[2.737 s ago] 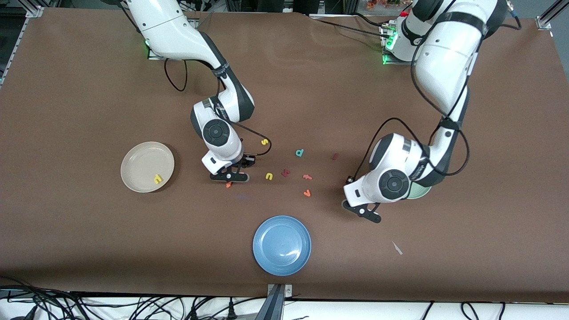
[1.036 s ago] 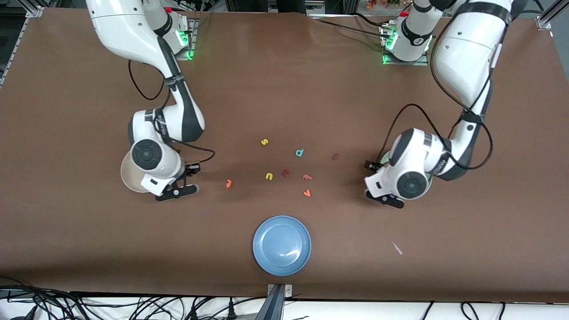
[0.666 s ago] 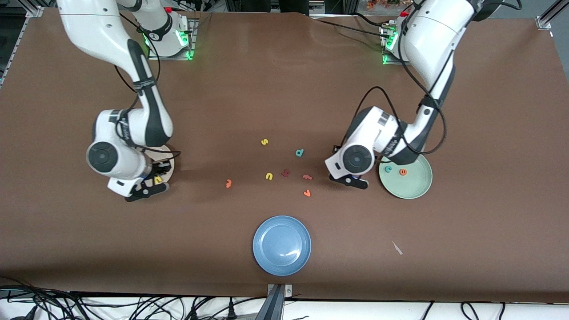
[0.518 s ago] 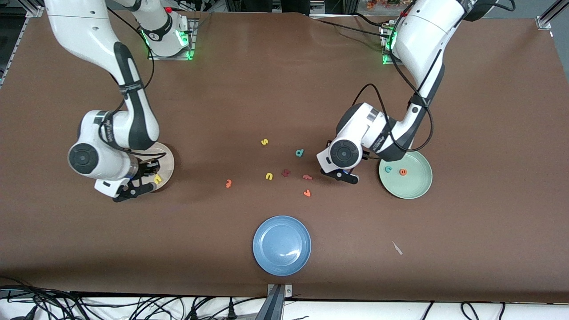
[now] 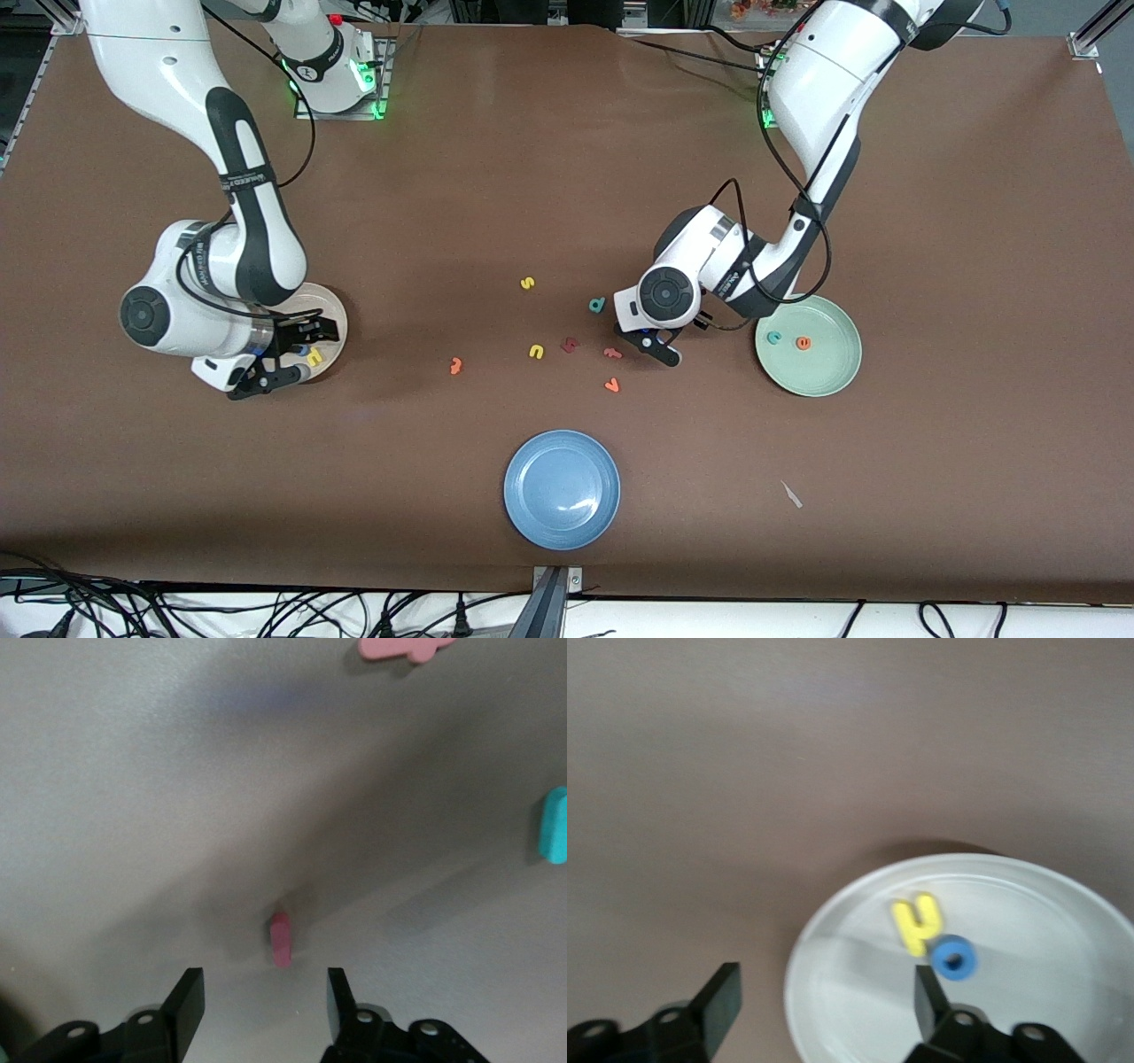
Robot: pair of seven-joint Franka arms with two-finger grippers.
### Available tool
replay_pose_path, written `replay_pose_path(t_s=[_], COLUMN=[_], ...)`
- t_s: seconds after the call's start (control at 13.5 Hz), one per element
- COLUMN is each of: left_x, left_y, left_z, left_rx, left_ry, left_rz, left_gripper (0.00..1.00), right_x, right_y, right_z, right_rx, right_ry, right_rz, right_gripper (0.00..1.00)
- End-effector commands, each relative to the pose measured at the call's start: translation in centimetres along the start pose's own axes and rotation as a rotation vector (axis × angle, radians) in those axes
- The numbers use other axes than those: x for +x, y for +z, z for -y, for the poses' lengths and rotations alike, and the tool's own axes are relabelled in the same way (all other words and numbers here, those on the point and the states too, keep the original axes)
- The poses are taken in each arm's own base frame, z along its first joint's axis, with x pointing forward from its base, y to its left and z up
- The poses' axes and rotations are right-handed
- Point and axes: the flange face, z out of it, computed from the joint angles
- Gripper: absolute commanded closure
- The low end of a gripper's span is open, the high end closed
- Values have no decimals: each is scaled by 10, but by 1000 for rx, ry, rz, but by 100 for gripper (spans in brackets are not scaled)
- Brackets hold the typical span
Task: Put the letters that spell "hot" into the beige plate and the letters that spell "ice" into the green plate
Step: 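Release o on the beige plate while the left gripper grasps the pink bar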
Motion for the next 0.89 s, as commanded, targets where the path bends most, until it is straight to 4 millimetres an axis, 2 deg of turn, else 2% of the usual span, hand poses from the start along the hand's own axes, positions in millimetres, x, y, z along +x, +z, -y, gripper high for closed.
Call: replay_pose_path(t_s=[0.0,0.37,0.44,0.52,0.59,0.67,0.81], left_x=[2,4,5,5,5,5,4], left_y=[7,13,13,15,14,14,12], left_z=[-1,-4,-4,-4,-4,-5,-6], left_rx=[39,36,30,22,19,20,20], left_ry=[43,45,36,27,22,10,-20], left_rz=[-22,-29,-33,-31,-32,-33,-29], left_gripper=[48,54,59,72,92,100,100], right_x=[7,32,36,38,40,42,45], right_y=[-7,2,8,13,21,29,38], right_z=[33,112,129,144,159,169,187], right_rx=[28,12,5,0,-4,-7,-2], right_ry=[56,186,221,262,313,366,480], right_rz=[-22,-45,-56,-80,-98,-113,-156], right_gripper=[0,0,0,0,0,0,0])
